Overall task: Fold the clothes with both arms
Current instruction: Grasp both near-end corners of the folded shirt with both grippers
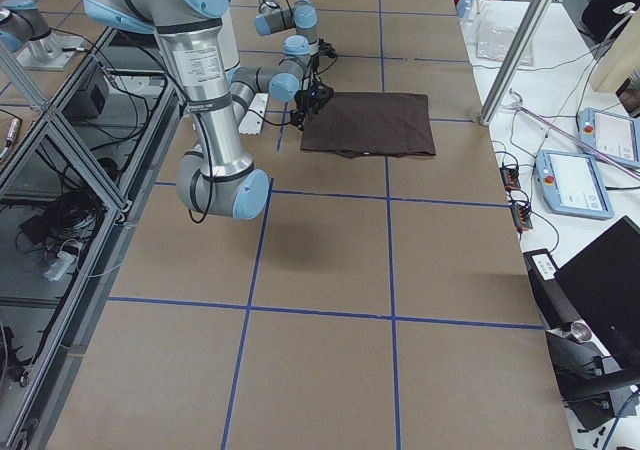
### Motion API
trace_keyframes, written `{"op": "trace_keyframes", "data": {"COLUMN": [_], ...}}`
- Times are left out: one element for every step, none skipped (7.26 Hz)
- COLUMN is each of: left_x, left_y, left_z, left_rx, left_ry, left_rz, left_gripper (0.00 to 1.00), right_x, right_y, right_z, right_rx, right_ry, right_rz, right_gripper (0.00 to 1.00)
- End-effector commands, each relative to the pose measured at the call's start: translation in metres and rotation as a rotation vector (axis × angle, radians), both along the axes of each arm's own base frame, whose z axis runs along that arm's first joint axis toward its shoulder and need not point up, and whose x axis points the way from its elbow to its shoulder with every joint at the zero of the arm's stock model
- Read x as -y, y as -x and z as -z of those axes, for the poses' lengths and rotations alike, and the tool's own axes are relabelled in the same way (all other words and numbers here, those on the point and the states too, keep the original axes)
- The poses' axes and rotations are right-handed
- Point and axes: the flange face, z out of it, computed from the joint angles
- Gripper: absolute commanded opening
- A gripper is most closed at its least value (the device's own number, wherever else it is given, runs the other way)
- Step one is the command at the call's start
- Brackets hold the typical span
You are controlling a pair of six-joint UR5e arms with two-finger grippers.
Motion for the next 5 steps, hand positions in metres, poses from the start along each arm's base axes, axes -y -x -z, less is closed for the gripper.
{"op": "trace_keyframes", "data": {"left_x": [0.0, 0.0, 0.0, 0.0, -0.001], "left_y": [0.0, 0.0, 0.0, 0.0, 0.0], "left_z": [0.0, 0.0, 0.001, 0.001, 0.004], "left_rx": [0.0, 0.0, -0.002, -0.002, -0.006], "left_ry": [-0.001, -0.001, -0.001, -0.001, -0.004], "left_rz": [-0.002, -0.002, -0.002, -0.002, -0.002], "left_gripper": [0.0, 0.0, 0.0, 0.0, 0.0], "right_x": [0.022, 0.034, 0.038, 0.037, 0.033], "right_y": [0.017, 0.031, 0.032, 0.033, 0.034], "right_z": [-0.03, -0.036, -0.038, -0.039, -0.044], "right_rx": [-0.064, -0.062, -0.052, -0.054, -0.065], "right_ry": [0.017, 0.012, 0.013, 0.018, 0.024], "right_rz": [-0.042, -0.046, -0.05, -0.047, -0.041], "right_gripper": [1.0, 1.0, 1.0, 1.0, 1.0]}}
